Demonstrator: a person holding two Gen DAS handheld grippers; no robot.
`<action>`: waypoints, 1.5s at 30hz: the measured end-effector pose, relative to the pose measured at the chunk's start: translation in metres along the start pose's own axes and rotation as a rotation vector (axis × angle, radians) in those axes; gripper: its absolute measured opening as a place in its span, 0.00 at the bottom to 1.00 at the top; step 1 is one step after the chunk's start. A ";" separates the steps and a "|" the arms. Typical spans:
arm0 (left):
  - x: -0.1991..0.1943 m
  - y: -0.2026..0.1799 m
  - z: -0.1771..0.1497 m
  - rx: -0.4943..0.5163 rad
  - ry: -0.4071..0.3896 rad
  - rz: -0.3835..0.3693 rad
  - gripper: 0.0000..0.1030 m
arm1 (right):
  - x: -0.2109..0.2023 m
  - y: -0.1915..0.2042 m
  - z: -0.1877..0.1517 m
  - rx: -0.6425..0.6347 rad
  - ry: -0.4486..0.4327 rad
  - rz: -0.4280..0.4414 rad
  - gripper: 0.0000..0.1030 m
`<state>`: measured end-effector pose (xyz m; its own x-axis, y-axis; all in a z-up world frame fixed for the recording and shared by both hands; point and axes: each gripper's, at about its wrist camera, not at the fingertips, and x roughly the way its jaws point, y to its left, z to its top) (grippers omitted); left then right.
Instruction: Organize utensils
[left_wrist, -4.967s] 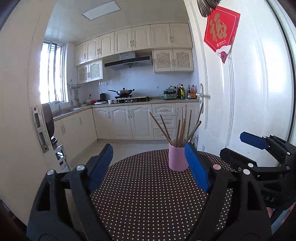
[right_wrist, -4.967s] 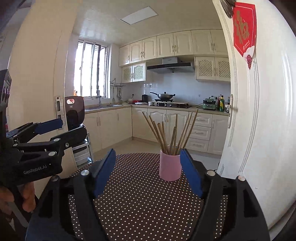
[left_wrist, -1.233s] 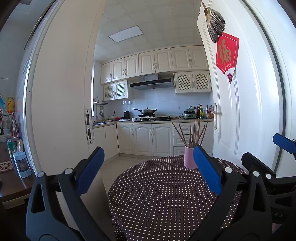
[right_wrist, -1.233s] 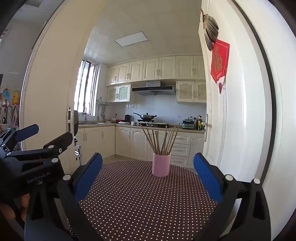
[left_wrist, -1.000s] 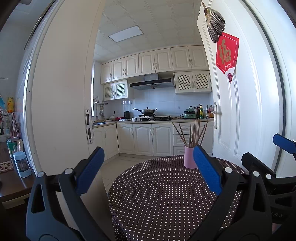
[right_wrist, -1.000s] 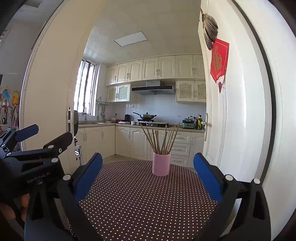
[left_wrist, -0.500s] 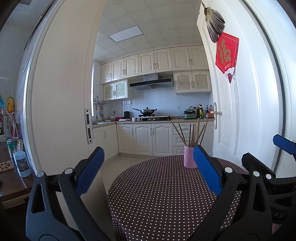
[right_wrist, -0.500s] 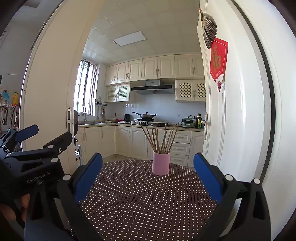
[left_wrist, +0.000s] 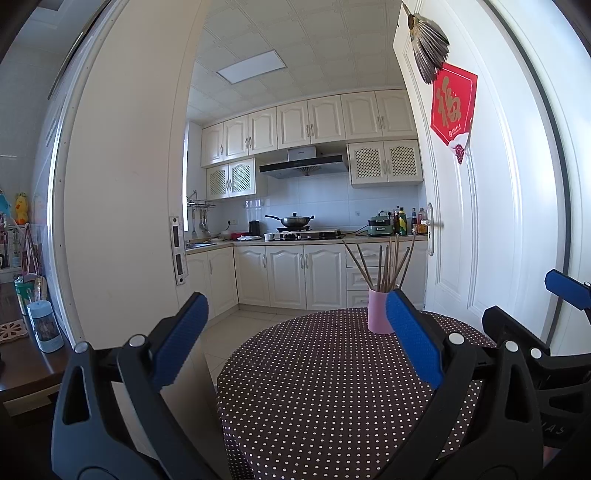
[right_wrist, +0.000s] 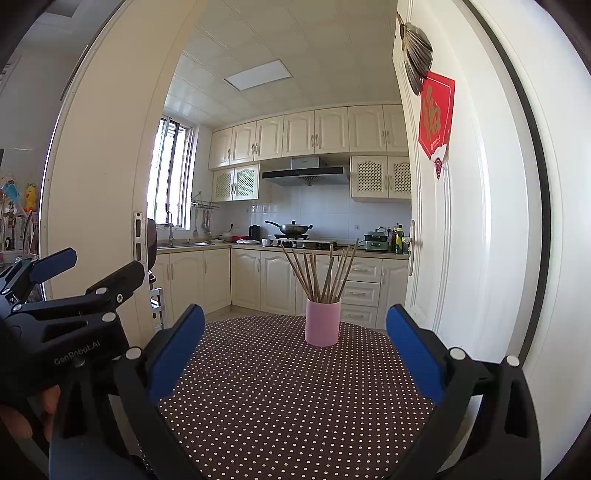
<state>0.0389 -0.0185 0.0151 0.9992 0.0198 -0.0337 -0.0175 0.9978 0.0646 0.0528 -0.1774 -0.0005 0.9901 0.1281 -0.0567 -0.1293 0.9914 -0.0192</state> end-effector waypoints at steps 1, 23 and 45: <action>0.001 0.000 0.000 -0.001 0.000 0.000 0.92 | 0.000 0.000 0.000 0.000 0.000 0.000 0.92; 0.001 -0.001 0.001 0.000 0.007 0.003 0.92 | 0.001 0.003 -0.001 0.001 0.006 -0.002 0.92; 0.007 -0.004 0.001 0.000 0.017 0.006 0.92 | 0.003 0.005 -0.003 0.007 0.013 0.001 0.92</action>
<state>0.0459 -0.0229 0.0153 0.9984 0.0272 -0.0505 -0.0239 0.9976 0.0649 0.0548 -0.1718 -0.0041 0.9892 0.1292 -0.0698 -0.1303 0.9914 -0.0118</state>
